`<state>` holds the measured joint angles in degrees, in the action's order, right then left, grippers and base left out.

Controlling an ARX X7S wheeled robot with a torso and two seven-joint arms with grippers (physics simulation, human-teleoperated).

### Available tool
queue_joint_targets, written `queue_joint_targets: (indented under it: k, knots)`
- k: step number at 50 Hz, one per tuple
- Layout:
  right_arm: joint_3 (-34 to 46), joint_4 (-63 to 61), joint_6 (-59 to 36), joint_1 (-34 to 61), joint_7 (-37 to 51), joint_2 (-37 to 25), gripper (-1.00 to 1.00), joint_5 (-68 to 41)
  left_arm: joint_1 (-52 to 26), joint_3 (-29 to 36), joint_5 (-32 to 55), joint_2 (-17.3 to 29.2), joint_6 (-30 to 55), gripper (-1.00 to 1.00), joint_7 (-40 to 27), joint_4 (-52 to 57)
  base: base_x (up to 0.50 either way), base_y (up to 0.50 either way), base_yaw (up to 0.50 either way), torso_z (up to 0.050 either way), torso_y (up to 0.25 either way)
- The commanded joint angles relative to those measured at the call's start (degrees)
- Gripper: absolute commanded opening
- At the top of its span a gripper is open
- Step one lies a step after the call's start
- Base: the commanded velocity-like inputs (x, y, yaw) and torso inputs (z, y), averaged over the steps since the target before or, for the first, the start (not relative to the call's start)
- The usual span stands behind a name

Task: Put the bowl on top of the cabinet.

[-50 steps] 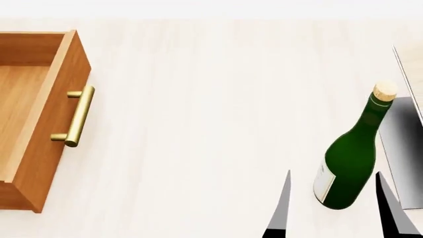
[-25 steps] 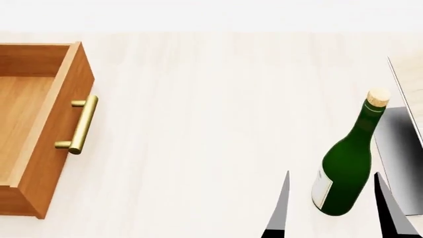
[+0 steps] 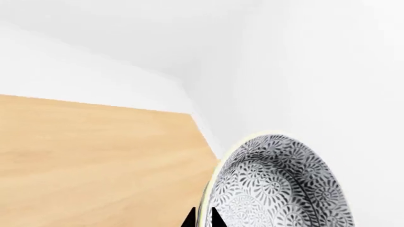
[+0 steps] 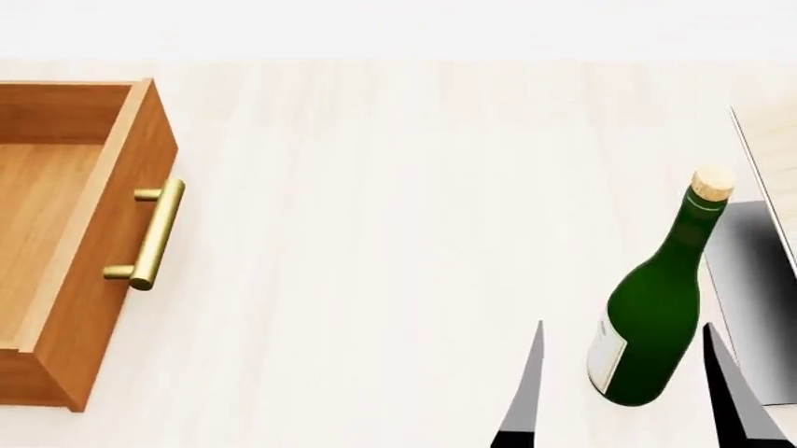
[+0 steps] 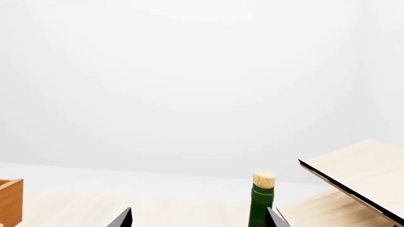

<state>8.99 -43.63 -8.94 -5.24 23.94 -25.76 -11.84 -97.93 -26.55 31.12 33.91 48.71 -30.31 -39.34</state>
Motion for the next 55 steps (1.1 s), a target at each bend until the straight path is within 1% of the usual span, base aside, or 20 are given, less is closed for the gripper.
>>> queue_joint_targets:
  k: [1,6,12,15,22,26,36,41,46,47,55]
  knots:
    - [-1.06,0.10,-0.65,0.25,-1.22,0.88,1.00,0.90,0.23,-3.40,-1.21,-0.92,-1.30,-1.00,-2.41,-3.55,0.00,0.00,0.00,0.000,0.000]
    - [-1.06,0.03,-0.79,0.31,-1.19,0.75,1.00,0.76,0.77,-4.65,-0.69,-0.89,-0.90,-1.00,-3.44,-3.05,0.00,0.00,0.00,0.000,0.000]
    - [-0.71,0.25,-0.62,0.35,-1.24,0.75,1.00,0.85,0.96,-4.40,-0.98,-0.65,-0.86,-1.00,-3.69,-2.85,0.00,0.00,0.00,0.000,0.000]
    - [-0.59,0.31,-0.56,0.26,-1.17,0.76,1.00,0.95,2.24,-4.75,-1.30,-0.22,-1.35,-1.00,-3.92,-3.03,0.00,0.00,0.00,0.000,0.000]
    - [-0.23,0.62,-0.40,0.37,-1.14,0.79,1.00,1.14,3.08,-4.43,-1.50,-0.15,-1.61,-1.00,-3.35,-3.34,0.00,0.00,0.00,0.000,0.000]
    - [0.07,0.75,-0.45,0.50,-1.21,0.79,1.00,1.15,4.17,-5.20,-1.32,-0.11,-3.05,-1.00,-2.21,-5.46,0.00,0.00,0.00,0.000,0.000]
    - [0.33,0.82,-0.36,0.53,-1.12,0.70,1.00,1.24,5.63,-5.86,-1.40,0.43,-3.51,-1.00,-2.28,-5.91,0.00,0.00,0.00,0.000,0.000]
    - [0.48,0.80,-0.43,0.62,-1.02,0.63,1.00,1.42,6.40,-5.94,-1.79,0.96,-5.00,-1.00,-1.25,-8.09,0.00,0.00,0.00,0.000,0.000]
    - [0.74,0.89,-0.51,0.81,-1.05,0.61,1.00,1.47,6.45,-6.15,-1.36,1.14,-4.31,-1.00,-0.96,-7.72,0.00,0.00,0.00,0.000,0.000]
    - [0.77,0.93,-0.50,0.81,-1.06,0.59,1.00,1.45,6.18,-5.72,-1.49,1.18,-3.87,1.00,-0.95,-7.49,0.00,0.00,0.00,0.000,0.000]
    - [0.82,0.93,-0.46,0.83,-1.01,0.45,1.00,1.39,5.42,-4.97,-1.14,0.58,-1.65,1.00,-1.65,-4.89,0.00,0.00,0.00,0.000,-0.005]
